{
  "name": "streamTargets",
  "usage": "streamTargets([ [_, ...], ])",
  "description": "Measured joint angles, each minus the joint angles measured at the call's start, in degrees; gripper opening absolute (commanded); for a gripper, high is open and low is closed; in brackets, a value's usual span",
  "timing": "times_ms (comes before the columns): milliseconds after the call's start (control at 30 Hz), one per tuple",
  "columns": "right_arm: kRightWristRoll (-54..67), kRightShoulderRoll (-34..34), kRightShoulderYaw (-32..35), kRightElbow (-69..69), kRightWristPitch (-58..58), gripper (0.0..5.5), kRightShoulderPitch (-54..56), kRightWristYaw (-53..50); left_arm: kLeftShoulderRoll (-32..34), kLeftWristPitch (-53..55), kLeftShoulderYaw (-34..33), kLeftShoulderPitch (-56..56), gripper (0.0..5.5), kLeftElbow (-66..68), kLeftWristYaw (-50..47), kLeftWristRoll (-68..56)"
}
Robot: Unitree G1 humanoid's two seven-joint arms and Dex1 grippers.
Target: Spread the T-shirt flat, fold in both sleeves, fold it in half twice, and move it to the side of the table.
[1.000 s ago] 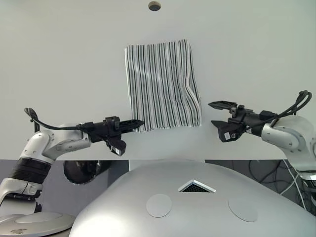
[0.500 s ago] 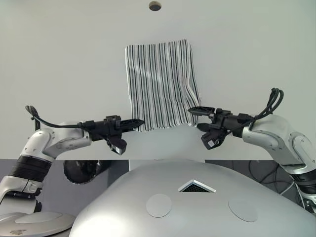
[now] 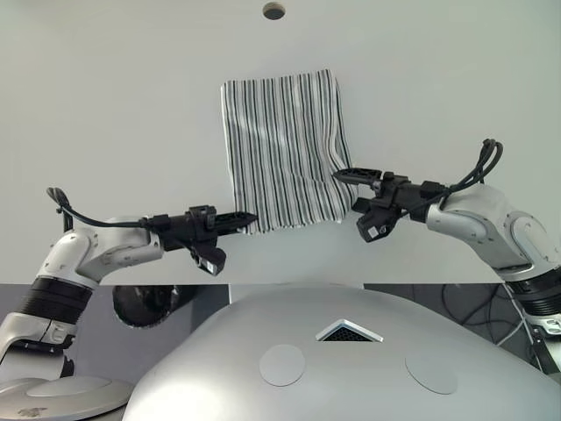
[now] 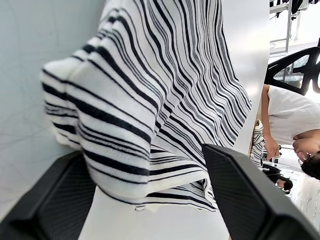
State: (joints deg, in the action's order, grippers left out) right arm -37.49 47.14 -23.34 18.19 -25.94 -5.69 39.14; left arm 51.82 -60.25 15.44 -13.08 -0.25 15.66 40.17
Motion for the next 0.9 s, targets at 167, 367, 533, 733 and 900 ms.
streamTargets([
  [167,0.0,-0.2,-1.6,0.1,0.8,2.22,-0.5,0.0,0.0,0.6,0.0,-0.2,0.04,0.0,0.2,-1.3],
  [367,0.3,-0.5,-3.9,0.8,1.1,0.89,-1.7,0.5,0.0,1.1,0.0,-0.2,0.04,0.0,1.3,-1.8],
  [533,1.3,-0.4,-4.6,0.8,1.8,0.05,-2.2,1.5,0.0,1.1,0.0,-0.2,0.04,0.0,1.5,-3.1],
  [733,4.6,-0.4,-3.3,0.5,2.9,0.05,-3.1,1.7,0.3,1.8,0.1,-1.7,0.04,-2.3,3.9,-7.6],
  [900,13.1,3.3,1.1,3.9,7.1,0.05,-9.0,5.4,2.1,6.8,0.3,-3.6,0.04,-8.4,8.9,-17.7],
])
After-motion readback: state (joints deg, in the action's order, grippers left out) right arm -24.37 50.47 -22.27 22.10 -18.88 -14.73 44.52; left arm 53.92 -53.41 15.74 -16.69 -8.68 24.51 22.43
